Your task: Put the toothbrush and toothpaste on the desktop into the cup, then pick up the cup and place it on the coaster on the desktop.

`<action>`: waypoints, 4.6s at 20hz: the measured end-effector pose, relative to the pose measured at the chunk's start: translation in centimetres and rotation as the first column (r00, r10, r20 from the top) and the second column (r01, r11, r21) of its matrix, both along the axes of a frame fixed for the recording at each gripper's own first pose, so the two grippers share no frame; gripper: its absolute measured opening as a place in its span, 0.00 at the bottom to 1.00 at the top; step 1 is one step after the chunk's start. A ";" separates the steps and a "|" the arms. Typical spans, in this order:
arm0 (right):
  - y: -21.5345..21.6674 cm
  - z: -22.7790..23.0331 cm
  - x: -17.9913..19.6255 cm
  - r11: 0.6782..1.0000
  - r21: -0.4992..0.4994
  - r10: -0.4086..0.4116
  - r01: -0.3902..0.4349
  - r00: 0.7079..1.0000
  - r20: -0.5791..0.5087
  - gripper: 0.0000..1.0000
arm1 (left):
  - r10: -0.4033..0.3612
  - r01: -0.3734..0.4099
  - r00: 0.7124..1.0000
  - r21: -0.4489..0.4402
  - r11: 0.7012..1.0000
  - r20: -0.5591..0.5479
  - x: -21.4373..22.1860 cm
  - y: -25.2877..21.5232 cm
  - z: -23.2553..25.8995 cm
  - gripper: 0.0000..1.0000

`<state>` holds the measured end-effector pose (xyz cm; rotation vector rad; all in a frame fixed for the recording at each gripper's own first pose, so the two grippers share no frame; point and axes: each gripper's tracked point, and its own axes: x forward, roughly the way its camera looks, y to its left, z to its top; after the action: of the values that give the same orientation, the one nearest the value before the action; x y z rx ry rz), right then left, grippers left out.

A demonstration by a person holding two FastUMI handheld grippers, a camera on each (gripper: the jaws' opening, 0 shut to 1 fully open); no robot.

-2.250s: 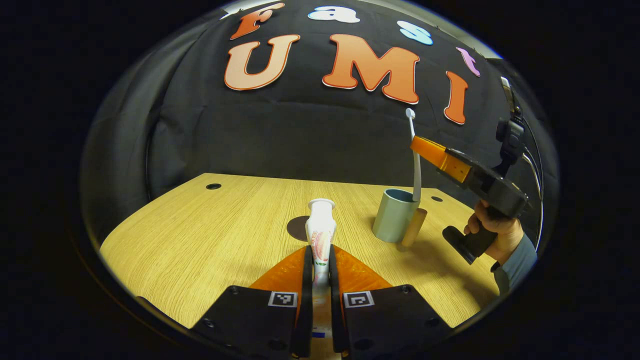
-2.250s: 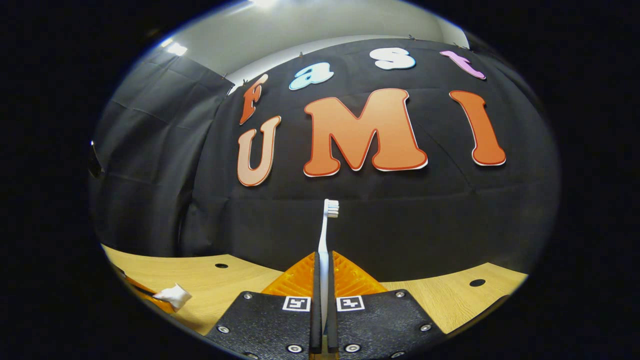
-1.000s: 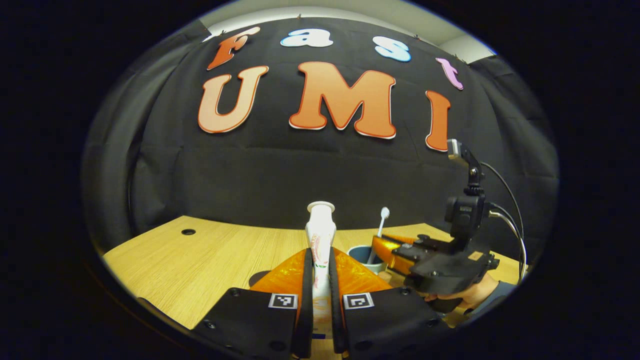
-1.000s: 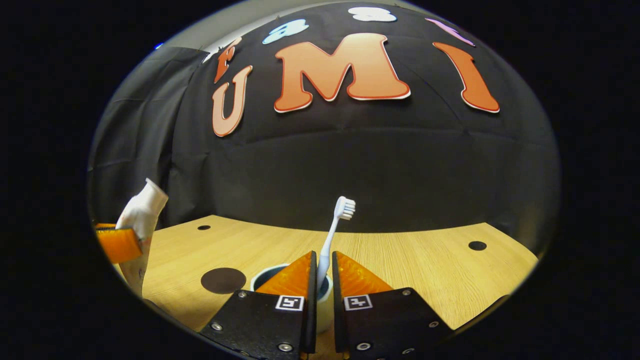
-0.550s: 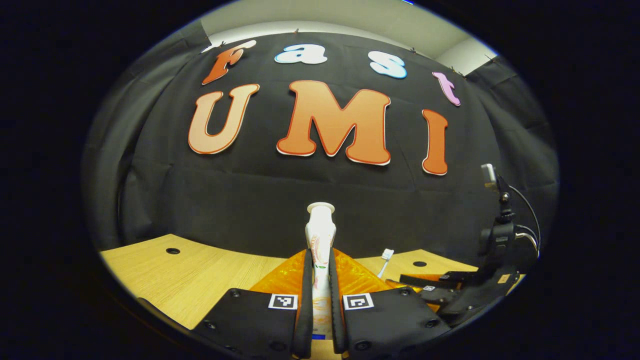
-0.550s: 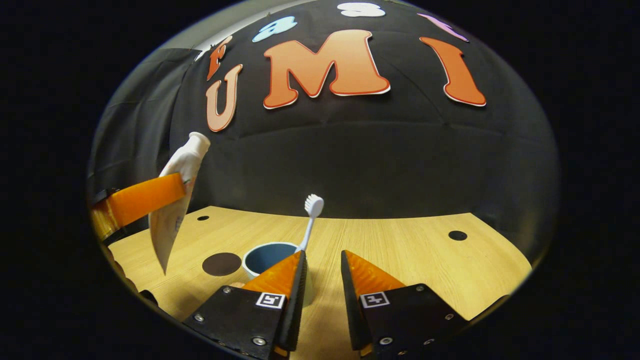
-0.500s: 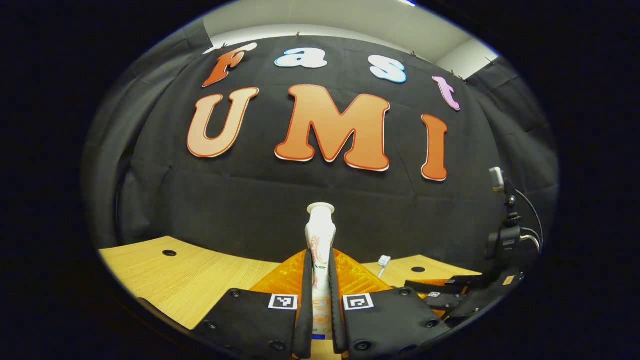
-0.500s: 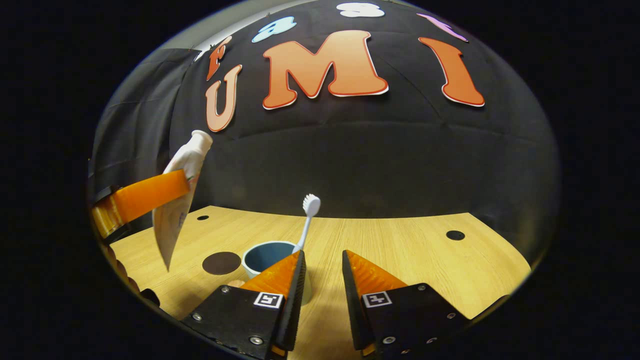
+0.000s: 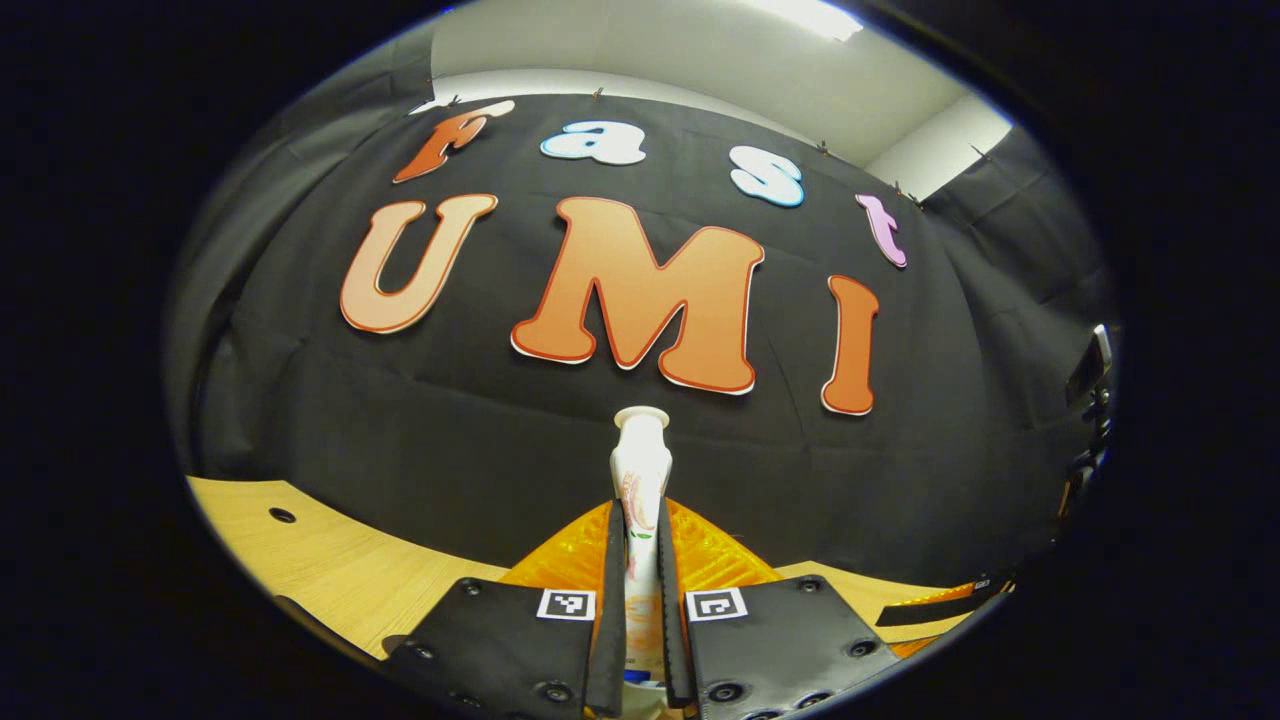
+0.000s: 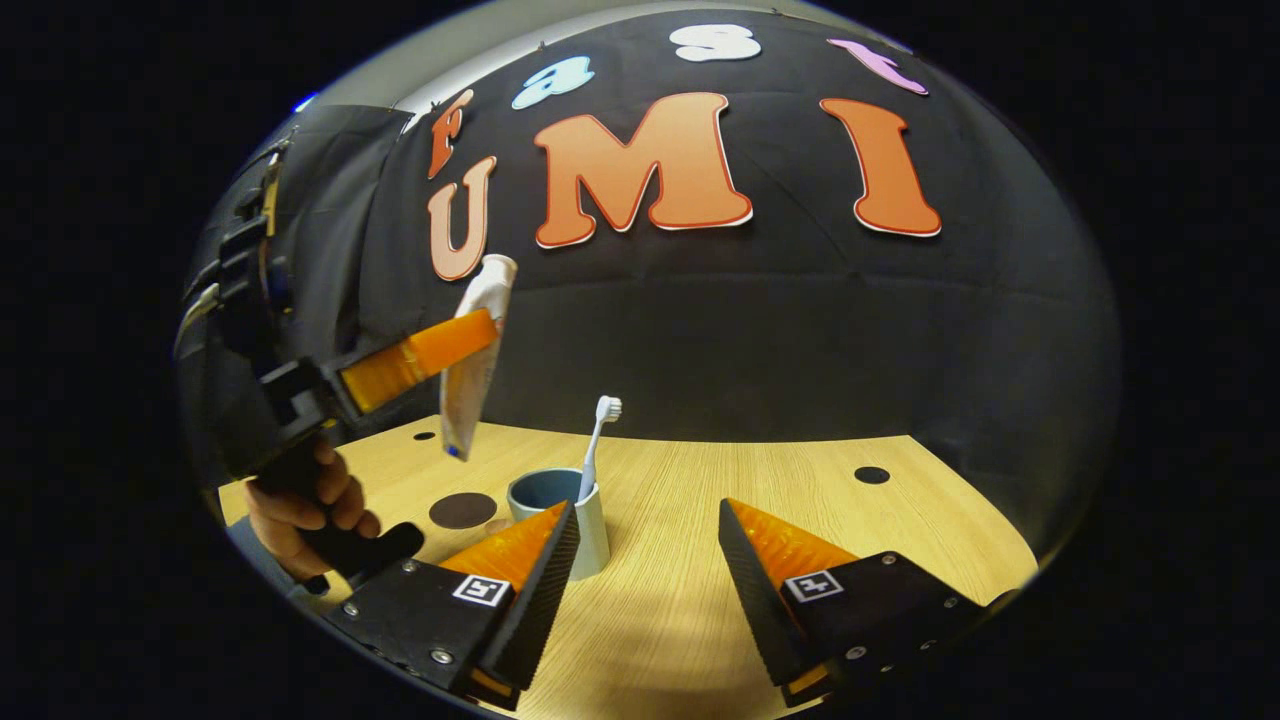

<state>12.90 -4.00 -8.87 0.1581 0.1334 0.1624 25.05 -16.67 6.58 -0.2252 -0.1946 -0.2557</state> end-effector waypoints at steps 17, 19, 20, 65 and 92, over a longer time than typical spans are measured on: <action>-0.3 -0.3 -3.6 0.999 -0.021 0.027 -0.027 1.000 0.011 0.93 | -0.174 0.174 0.974 -0.011 0.985 -0.146 4.6 -4.4 -7.6 0.19; -0.3 -0.3 -3.6 1.000 -0.018 0.024 -0.024 1.000 0.009 0.93 | -0.173 0.174 0.970 -0.008 0.985 -0.171 4.6 -4.5 -8.4 0.19; -0.1 -0.2 -3.7 1.000 -0.014 0.027 -0.027 1.000 0.008 0.93 | -0.173 0.176 0.968 -0.002 0.984 -0.181 4.7 -4.5 -8.7 0.19; 10.7 -9.1 5.1 0.996 -0.087 -0.077 0.022 0.696 -0.714 0.66 | 0.125 -0.013 0.926 0.298 0.954 -0.358 -16.9 18.4 -4.9 0.99; 10.9 -9.2 5.2 0.983 -0.152 -0.017 -0.106 0.764 -0.645 0.10 | 0.170 -0.062 0.895 0.264 0.963 -0.412 -18.9 22.3 -7.6 0.99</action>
<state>18.08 6.91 -18.04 0.0218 0.8480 0.1367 6.15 5.60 -1.04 -0.0197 0.2654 -0.1020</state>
